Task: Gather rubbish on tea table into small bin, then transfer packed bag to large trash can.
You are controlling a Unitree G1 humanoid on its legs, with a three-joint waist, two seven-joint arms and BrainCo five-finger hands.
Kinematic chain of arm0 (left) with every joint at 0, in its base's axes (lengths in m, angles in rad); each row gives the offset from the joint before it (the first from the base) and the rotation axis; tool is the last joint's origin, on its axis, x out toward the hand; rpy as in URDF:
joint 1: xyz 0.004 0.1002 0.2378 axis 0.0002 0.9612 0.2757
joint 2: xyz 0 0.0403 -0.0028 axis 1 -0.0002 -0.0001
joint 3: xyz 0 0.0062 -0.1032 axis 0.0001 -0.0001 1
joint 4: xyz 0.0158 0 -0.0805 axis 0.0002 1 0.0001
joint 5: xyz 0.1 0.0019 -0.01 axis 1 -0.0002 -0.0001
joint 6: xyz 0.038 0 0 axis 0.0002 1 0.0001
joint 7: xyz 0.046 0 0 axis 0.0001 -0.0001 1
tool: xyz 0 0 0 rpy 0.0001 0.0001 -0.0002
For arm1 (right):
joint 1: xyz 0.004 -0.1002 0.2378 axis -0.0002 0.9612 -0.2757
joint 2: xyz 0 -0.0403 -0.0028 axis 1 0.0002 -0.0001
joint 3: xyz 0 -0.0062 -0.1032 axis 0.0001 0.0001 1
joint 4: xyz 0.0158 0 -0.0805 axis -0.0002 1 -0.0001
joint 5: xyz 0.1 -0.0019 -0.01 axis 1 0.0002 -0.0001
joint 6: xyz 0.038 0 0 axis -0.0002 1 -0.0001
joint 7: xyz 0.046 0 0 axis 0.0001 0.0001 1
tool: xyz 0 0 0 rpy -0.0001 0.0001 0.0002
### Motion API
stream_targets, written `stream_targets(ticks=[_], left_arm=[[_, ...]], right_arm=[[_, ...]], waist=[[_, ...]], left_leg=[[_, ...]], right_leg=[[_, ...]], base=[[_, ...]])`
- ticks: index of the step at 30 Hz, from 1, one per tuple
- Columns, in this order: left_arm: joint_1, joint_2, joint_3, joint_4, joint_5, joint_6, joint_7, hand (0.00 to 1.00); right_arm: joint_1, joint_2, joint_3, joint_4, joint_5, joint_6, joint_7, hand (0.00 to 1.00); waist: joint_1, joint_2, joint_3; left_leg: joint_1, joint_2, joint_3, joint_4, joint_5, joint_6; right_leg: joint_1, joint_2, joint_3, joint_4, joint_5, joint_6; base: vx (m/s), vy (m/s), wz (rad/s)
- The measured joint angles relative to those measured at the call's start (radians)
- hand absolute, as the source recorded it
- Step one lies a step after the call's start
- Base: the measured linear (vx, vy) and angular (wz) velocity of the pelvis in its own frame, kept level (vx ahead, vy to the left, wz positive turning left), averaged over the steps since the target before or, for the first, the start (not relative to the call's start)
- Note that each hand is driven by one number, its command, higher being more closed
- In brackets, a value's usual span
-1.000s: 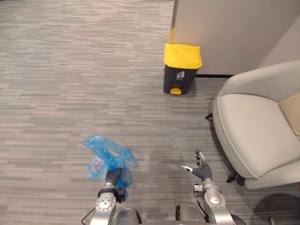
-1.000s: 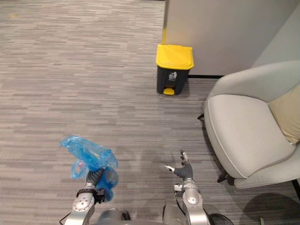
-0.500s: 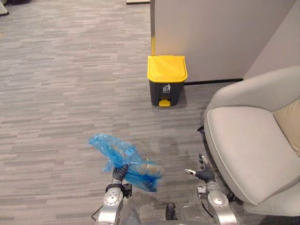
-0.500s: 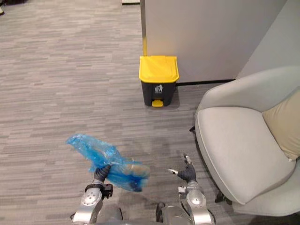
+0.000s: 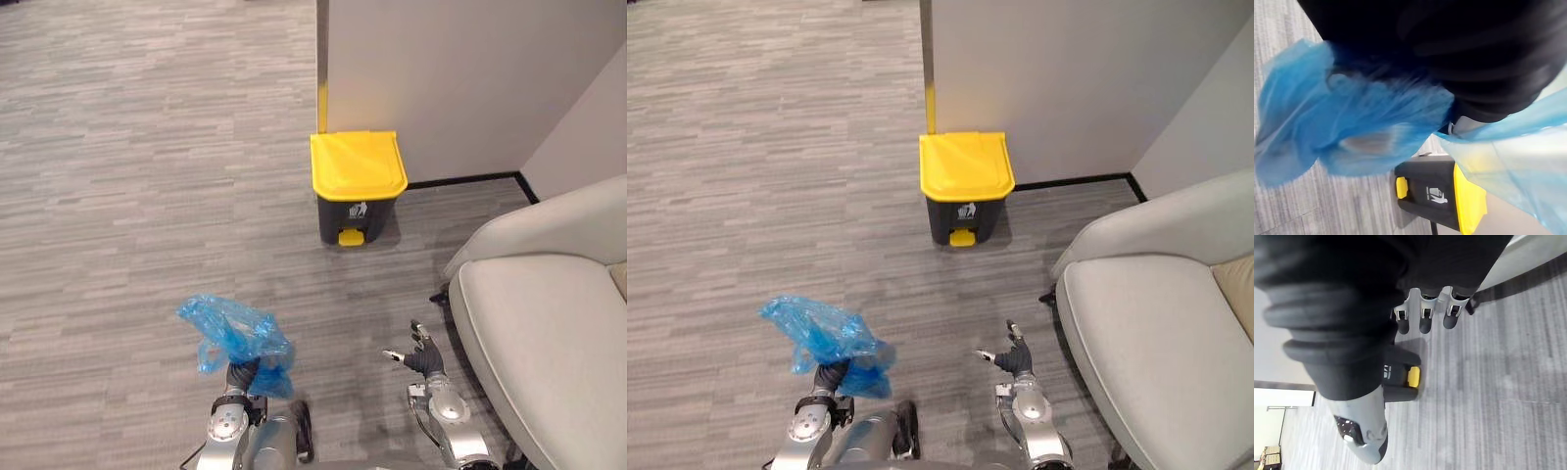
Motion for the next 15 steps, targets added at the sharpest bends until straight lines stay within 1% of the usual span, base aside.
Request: stream_targets(ticks=[1, 2, 3, 4, 5, 6, 7, 8, 9, 10, 11, 12, 13, 14, 15], left_arm=[[0.0, 0.012, 0.0, -0.013, 0.0, 0.0, 0.004, 1.0], [0.001, 0.016, 0.001, -0.025, 0.0, 0.0, 0.013, 1.0], [0.001, 0.016, 0.004, -0.045, 0.0, 0.0, 0.019, 1.0], [-0.001, 0.016, 0.004, -0.055, 0.0, -0.001, 0.019, 1.0], [-0.004, 0.014, 0.003, -0.075, -0.001, -0.004, 0.019, 1.0], [-0.006, 0.012, 0.003, -0.077, -0.001, -0.005, 0.019, 1.0], [-0.014, 0.012, 0.002, -0.075, -0.001, -0.004, 0.019, 1.0], [-0.026, 0.013, 0.002, -0.073, -0.001, -0.004, 0.018, 1.0], [-0.031, 0.016, 0.004, -0.071, -0.001, -0.005, 0.018, 1.0], [-0.052, 0.014, 0.005, -0.039, -0.001, -0.004, 0.018, 1.0], [-0.059, 0.007, 0.004, -0.025, -0.001, -0.001, 0.016, 1.0], [-0.059, 0.002, 0.003, -0.024, -0.001, 0.0, 0.016, 1.0], [-0.058, -0.003, 0.004, -0.024, 0.0, 0.002, 0.015, 1.0], [-0.058, -0.015, 0.003, -0.023, 0.0, 0.009, 0.012, 1.0], [-0.051, -0.028, 0.004, -0.025, 0.0, 0.011, 0.007, 1.0]], right_arm=[[0.004, 0.003, 0.004, -0.004, -0.001, 0.0, 0.001, 0.0], [0.006, 0.008, 0.004, -0.01, -0.001, 0.0, 0.0, 0.0], [0.011, 0.013, 0.006, -0.023, -0.001, 0.0, 0.001, 0.0], [0.016, 0.015, 0.006, -0.027, -0.001, -0.001, 0.001, 0.0], [0.023, 0.016, 0.005, -0.028, -0.001, 0.0, 0.001, 0.0], [0.026, 0.016, 0.005, -0.028, 0.0, 0.002, 0.001, 0.0], [0.028, 0.016, 0.004, -0.028, 0.0, 0.004, 0.0, 0.0], [0.029, 0.013, 0.002, -0.027, 0.0, 0.005, 0.0, 0.0], [0.03, 0.013, 0.002, -0.023, 0.0, 0.005, -0.001, 0.0], [0.026, 0.006, -0.004, -0.01, 0.0, 0.005, -0.001, 0.0], [0.024, -0.003, -0.012, -0.011, 0.001, 0.009, -0.002, 0.0], [0.024, -0.002, -0.028, -0.023, 0.001, 0.008, -0.002, 0.0], [0.025, -0.004, -0.032, -0.024, 0.001, 0.009, -0.001, 0.0], [0.026, -0.004, -0.039, -0.024, 0.001, 0.009, -0.001, 0.0], [0.038, -0.005, -0.036, -0.027, 0.001, 0.01, -0.001, 0.0]], waist=[[-0.002, -0.001, 0.001], [-0.006, -0.002, 0.001], [-0.02, -0.001, 0.001], [-0.023, -0.001, 0.001], [-0.03, -0.001, 0.002], [-0.036, 0.001, 0.003], [-0.049, 0.002, 0.008], [-0.05, -0.006, 0.01], [-0.049, -0.014, 0.009], [-0.048, -0.009, 0.011], [-0.045, 0.012, 0.005], [-0.05, 0.016, 0.008], [-0.051, 0.021, 0.013], [-0.052, 0.033, 0.021], [-0.045, 0.037, 0.023]], left_leg=[[0.047, 0.0, 0.0, -0.013, -0.019, -0.001], [0.077, -0.002, 0.0, -0.024, -0.027, -0.003], [0.112, -0.002, -0.008, -0.041, -0.037, -0.011], [0.128, -0.001, -0.009, -0.049, -0.043, -0.014], [0.155, 0.004, -0.014, -0.053, -0.063, -0.027], [0.167, 0.008, -0.02, -0.051, -0.076, -0.035], [0.185, 0.018, -0.038, -0.051, -0.096, -0.052], [0.2, 0.025, -0.054, -0.047, -0.113, -0.076], [0.206, 0.022, -0.062, -0.046, -0.122, -0.092], [0.214, 0.032, -0.095, -0.047, -0.134, -0.111], [0.217, 0.062, -0.123, -0.066, -0.114, -0.134], [0.221, 0.065, -0.144, -0.061, -0.102, -0.149], [0.22, 0.078, -0.151, -0.045, -0.097, -0.152], [0.206, 0.101, -0.166, 0.033, -0.09, -0.164], [0.144, 0.136, -0.187, 0.237, -0.039, -0.183]], right_leg=[[-0.061, 0.002, -0.006, 0.092, -0.01, -0.022], [-0.098, 0.003, -0.021, 0.123, -0.019, -0.041], [-0.143, 0.004, -0.051, 0.132, -0.034, -0.069], [-0.169, 0.005, -0.066, 0.123, -0.042, -0.084], [-0.224, 0.012, -0.097, 0.073, -0.053, -0.106], [-0.247, 0.018, -0.111, 0.029, -0.055, -0.11], [-0.272, 0.028, -0.134, -0.076, -0.052, -0.115], [-0.272, 0.039, -0.145, -0.208, -0.025, -0.132], [-0.267, 0.042, -0.142, -0.29, 0.034, -0.159], [-0.24, 0.054, -0.169, -0.298, 0.087, -0.2], [-0.234, 0.07, -0.194, -0.295, 0.066, -0.215], [-0.226, 0.073, -0.213, -0.293, 0.04, -0.224], [-0.208, 0.075, -0.231, -0.296, 0.032, -0.232], [-0.162, 0.087, -0.259, -0.318, 0.025, -0.242], [-0.074, 0.108, -0.284, -0.374, 0.02, -0.251]], base=[[0.32, 0.04, -0.01], [0.31, -0.007, 0.03], [0.23, -0.035, 0.06], [0.28, -0.075, 0.11], [0.28, -0.114, 0.08], [0.35, -0.176, 0.23], [0.38, -0.228, 0.32], [0.34, -0.213, 0.37], [0.28, -0.179, 0.35], [0.36, -0.185, 0.37], [0.45, -0.225, 0.47], [0.47, -0.222, 0.4], [0.34, -0.17, 0.45], [0.31, -0.175, 0.49], [0.34, -0.193, 0.43]])
